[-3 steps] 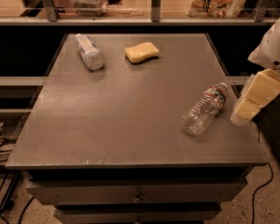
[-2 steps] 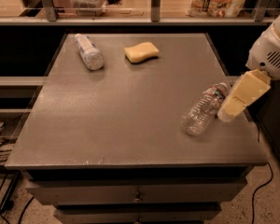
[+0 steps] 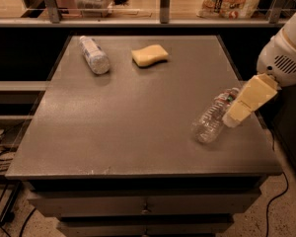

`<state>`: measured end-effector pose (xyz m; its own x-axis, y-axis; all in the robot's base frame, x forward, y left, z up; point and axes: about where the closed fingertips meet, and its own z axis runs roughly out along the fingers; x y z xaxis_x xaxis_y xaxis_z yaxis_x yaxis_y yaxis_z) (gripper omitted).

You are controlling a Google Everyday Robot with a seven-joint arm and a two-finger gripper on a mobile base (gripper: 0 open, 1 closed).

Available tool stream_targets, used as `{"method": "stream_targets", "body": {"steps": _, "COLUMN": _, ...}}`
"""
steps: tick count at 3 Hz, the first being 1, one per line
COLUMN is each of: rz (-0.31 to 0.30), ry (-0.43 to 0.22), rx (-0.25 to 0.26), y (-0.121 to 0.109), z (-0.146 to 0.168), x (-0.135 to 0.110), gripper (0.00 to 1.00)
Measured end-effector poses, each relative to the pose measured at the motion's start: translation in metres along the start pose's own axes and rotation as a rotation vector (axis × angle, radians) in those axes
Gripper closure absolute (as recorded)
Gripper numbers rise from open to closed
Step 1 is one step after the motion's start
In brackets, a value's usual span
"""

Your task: Move water bottle near blue plastic bottle

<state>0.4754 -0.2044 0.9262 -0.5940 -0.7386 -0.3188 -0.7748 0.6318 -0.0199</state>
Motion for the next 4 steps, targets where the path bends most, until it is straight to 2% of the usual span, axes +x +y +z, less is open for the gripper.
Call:
{"method": "stream_targets", "body": {"steps": 1, "rz": 0.113, "ry": -0.043, "rx": -0.039, "y": -0.006, "z": 0.021, "x": -0.004, "gripper": 0.0}}
{"method": "stream_targets", "body": {"steps": 2, "rz": 0.252, "ry": -0.084, "rx": -0.069, "y": -0.017, "z": 0.042, "x": -0.008, "gripper": 0.0}}
{"method": "stream_targets", "body": {"steps": 4, "rz": 0.456, "ry": -0.116, "rx": -0.11, "y": -0.035, "z": 0.071, "x": -0.005, "gripper": 0.0}}
